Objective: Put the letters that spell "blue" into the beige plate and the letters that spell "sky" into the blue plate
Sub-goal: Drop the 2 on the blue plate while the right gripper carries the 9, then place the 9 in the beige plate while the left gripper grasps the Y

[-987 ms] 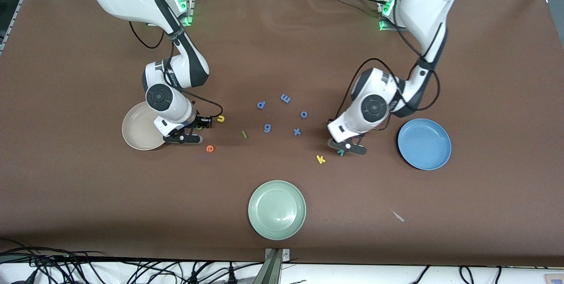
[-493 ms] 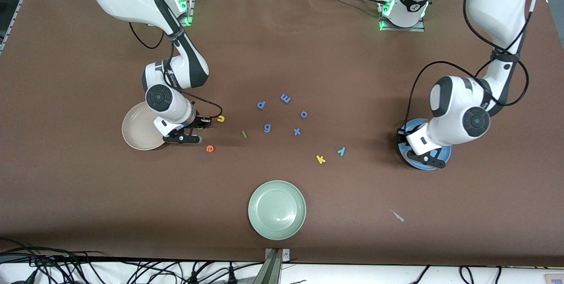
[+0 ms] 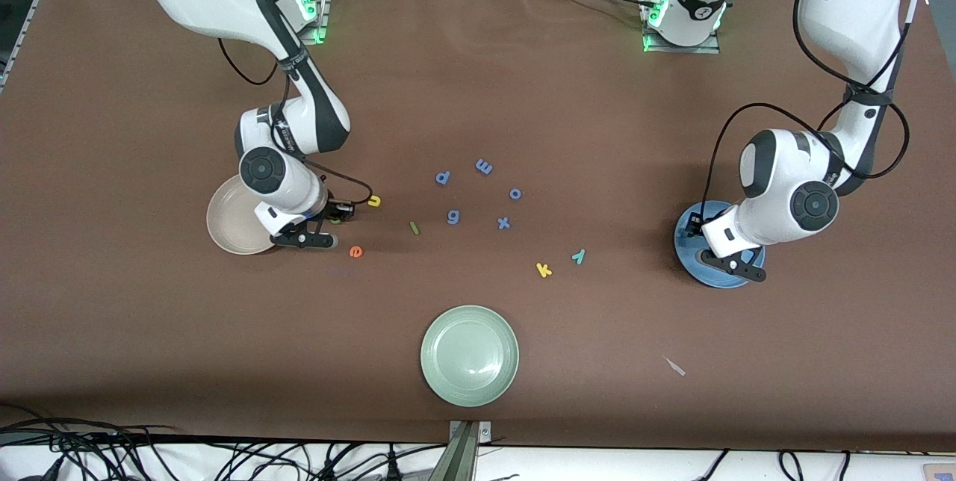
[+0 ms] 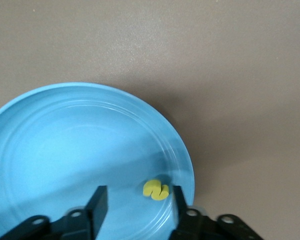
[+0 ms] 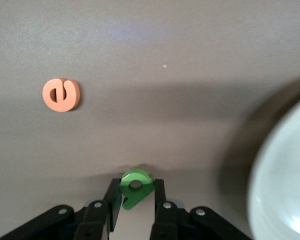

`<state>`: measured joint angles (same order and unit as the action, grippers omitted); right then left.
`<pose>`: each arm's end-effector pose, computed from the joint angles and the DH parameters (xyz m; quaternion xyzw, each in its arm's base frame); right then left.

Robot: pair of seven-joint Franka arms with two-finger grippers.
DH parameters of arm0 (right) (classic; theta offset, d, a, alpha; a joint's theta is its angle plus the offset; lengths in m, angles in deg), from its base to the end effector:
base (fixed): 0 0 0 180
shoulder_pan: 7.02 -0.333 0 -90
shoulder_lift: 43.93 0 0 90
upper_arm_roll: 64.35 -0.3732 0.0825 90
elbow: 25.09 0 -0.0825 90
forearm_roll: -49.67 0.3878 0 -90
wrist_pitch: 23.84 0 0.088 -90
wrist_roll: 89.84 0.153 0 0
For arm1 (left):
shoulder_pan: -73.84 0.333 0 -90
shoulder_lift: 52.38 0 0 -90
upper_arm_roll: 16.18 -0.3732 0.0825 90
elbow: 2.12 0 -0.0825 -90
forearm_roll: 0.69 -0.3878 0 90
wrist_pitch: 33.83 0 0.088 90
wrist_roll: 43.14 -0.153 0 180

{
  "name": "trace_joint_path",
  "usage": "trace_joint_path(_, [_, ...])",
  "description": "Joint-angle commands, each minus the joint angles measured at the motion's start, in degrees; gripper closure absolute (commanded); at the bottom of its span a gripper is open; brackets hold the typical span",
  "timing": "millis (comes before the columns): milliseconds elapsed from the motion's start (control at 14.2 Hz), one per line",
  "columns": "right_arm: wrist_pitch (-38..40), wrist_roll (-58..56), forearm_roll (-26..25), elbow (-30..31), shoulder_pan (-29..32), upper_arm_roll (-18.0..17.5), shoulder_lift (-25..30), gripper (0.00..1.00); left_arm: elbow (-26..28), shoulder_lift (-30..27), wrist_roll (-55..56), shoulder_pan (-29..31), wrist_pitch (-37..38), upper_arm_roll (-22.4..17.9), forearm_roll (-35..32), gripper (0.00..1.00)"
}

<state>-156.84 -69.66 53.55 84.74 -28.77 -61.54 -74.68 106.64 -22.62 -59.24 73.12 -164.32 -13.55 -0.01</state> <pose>0.6028 0.2117 0.2015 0.9973 -0.0328 -0.0652 0.0121 0.6403 -0.0370 0.2167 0.9842 -0.1622 -0.0676 0.0235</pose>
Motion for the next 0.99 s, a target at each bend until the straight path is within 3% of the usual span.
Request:
trace_joint_path(0, [9.8, -2.8, 0.5, -4.7, 0.7, 1.1, 1.7, 0.81, 0.6, -1.5, 0.1, -0.7, -0.8, -0.2, -1.3, 0.30])
trace_joint_path(141, [11.8, -9.9, 0.5, -4.5, 0.7, 4.5, 2.8, 0.80, -0.4, -1.4, 0.3, -2.0, -0.9, 0.3, -0.3, 0.30])
trace_joint_path(423, [13.2, -23.1, 0.5, -4.5, 0.9, 11.1, 2.5, 0.78, -3.1, 1.7, 5.7, -11.2, -2.6, 0.2, 8.6, 0.30])
trace_joint_path(634, [12.6, -29.0, 0.5, -4.3, 5.1, 11.4, 1.3, 0.74, -6.8, 7.0, 19.3, -20.2, -8.8, -0.1, 8.7, 0.31])
trace_joint_path(705, [12.4, -29.9, 0.5, -4.3, 5.8, 11.4, 1.1, 0.59, -8.4, 7.8, 23.1, -22.1, -9.0, -0.3, 8.4, 0.31])
trace_joint_path(775, [12.4, -29.8, 0.6, -4.3, 6.0, 11.4, 1.1, 0.14, -9.4, 8.3, 24.2, -22.9, -9.0, -1.0, 8.3, 0.31])
trace_joint_path(846, [12.7, -29.2, 0.6, -4.4, 5.8, 11.3, 1.2, 0.00, -9.8, 8.5, 23.9, -23.4, -9.0, -1.8, 8.3, 0.31])
trace_joint_path(916, [12.7, -28.8, 0.7, -4.5, 5.3, 11.2, 1.4, 0.00, -10.0, 9.1, 23.7, -23.7, -9.0, -2.4, 8.3, 0.31])
